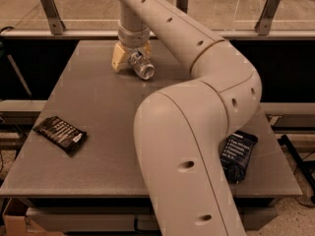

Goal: Place redbull can upright

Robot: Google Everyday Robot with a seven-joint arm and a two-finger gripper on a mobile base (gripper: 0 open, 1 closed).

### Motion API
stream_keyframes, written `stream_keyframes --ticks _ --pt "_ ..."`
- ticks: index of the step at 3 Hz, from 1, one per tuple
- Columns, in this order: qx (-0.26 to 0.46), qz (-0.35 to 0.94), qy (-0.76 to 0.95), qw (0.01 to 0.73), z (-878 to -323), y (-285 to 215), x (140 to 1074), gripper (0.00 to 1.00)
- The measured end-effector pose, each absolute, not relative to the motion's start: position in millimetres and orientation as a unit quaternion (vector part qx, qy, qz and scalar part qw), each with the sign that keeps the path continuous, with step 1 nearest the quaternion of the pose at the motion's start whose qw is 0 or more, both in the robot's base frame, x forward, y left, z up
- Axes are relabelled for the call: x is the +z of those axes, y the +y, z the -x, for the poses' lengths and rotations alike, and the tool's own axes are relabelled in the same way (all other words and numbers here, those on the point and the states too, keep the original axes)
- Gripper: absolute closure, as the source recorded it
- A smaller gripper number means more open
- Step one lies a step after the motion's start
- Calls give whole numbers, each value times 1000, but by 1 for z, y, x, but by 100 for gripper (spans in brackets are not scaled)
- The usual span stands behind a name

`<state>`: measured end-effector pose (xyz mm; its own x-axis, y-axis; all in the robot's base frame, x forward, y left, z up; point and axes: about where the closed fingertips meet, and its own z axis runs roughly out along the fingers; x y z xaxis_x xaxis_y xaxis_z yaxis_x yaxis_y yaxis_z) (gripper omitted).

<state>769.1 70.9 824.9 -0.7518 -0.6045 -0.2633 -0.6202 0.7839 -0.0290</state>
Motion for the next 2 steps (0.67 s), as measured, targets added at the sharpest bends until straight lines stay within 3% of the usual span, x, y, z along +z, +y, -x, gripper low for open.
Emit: stream_keyframes --ticks 2 --pt "32 327 935 131 -769 71 835 88"
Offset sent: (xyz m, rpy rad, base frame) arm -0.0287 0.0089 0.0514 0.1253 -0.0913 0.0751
